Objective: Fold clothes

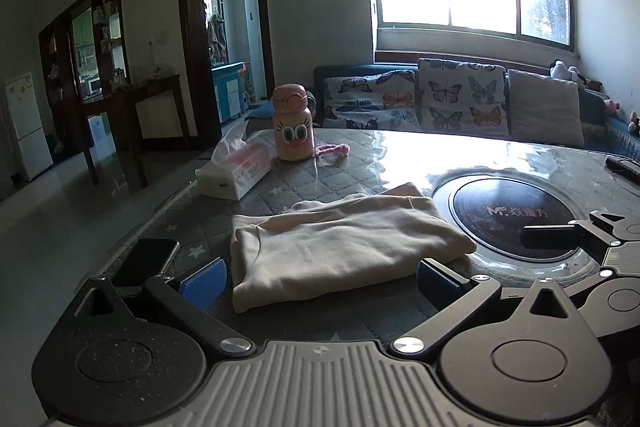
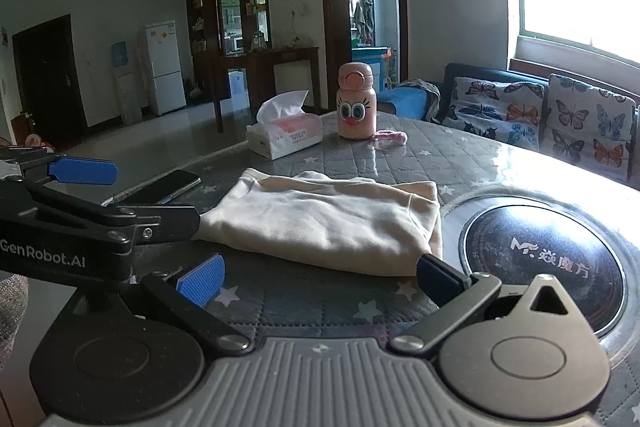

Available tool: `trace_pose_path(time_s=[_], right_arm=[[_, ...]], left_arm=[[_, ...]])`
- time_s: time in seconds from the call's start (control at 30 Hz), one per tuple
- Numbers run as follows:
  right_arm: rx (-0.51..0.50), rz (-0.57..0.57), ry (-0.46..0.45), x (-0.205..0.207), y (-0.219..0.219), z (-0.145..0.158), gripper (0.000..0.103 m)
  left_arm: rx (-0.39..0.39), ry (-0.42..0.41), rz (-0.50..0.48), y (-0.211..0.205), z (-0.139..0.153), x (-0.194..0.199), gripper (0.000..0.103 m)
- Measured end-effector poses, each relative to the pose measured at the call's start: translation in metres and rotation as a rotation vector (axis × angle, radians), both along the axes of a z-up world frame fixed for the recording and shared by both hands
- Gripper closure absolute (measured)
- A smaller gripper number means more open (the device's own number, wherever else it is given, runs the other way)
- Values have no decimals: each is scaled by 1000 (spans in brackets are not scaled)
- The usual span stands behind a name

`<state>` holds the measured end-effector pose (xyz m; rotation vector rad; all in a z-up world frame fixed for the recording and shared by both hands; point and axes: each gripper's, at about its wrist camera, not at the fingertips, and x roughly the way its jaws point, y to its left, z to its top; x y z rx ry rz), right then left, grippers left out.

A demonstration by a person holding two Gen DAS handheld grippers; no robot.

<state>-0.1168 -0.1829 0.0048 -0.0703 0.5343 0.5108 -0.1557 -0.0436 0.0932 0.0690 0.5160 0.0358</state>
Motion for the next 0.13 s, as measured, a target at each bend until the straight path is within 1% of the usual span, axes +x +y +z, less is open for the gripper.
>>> trace_pose_path(time_s=[0.13], right_arm=[[0, -1, -3, -4, 0, 1, 0]], left_arm=[[-3, 3, 5, 0, -1, -2, 0]])
